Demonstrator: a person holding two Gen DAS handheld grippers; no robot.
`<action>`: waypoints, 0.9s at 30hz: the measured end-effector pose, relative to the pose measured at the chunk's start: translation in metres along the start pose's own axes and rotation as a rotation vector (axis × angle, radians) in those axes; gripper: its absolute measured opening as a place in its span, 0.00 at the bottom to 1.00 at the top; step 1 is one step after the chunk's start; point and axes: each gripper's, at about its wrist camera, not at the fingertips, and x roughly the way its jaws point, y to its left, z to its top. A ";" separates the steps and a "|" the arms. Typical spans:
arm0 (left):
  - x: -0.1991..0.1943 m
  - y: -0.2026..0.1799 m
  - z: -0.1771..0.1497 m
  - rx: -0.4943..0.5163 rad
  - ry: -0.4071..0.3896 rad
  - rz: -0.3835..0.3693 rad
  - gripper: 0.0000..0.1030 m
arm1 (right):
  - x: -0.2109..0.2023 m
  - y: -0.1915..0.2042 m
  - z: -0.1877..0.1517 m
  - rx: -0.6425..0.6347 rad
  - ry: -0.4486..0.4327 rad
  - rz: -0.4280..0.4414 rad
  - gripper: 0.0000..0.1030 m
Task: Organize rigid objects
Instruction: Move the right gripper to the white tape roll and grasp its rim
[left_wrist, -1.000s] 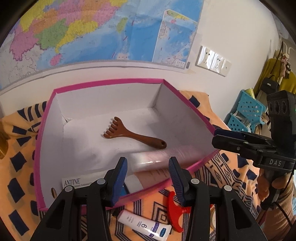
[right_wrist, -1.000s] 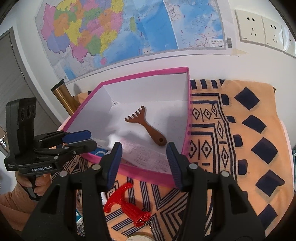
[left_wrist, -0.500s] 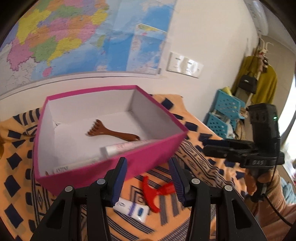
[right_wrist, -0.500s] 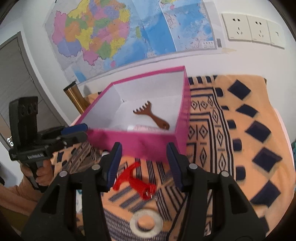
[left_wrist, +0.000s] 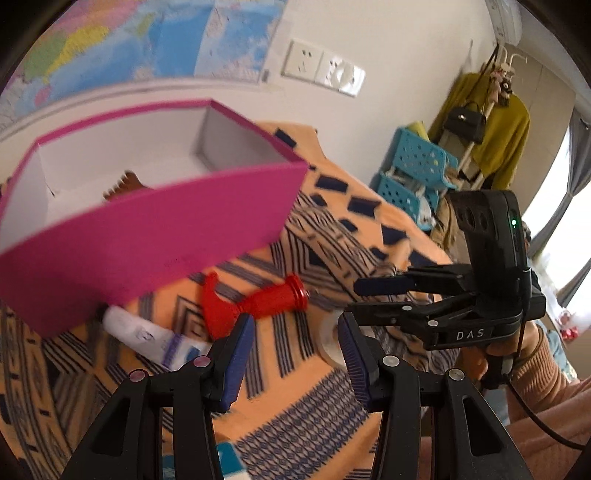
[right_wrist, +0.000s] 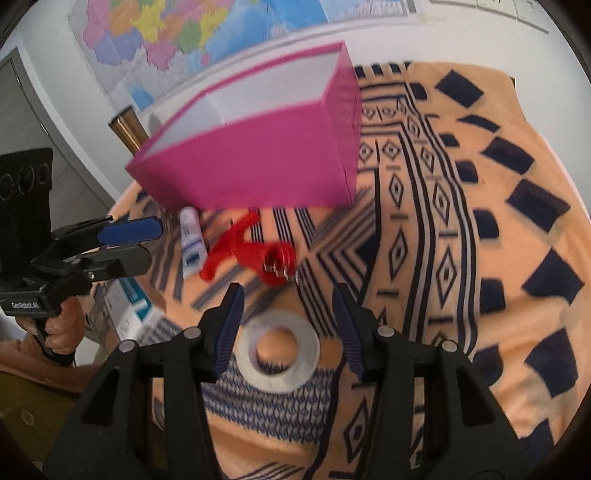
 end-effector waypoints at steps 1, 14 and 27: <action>0.003 -0.001 -0.002 -0.002 0.012 -0.010 0.46 | 0.002 0.001 -0.003 -0.004 0.010 -0.005 0.51; 0.029 -0.011 -0.018 -0.017 0.094 -0.068 0.46 | 0.017 0.012 -0.021 -0.078 0.067 -0.087 0.43; 0.034 -0.010 -0.022 -0.031 0.119 -0.086 0.46 | 0.018 0.017 -0.027 -0.158 0.036 -0.207 0.18</action>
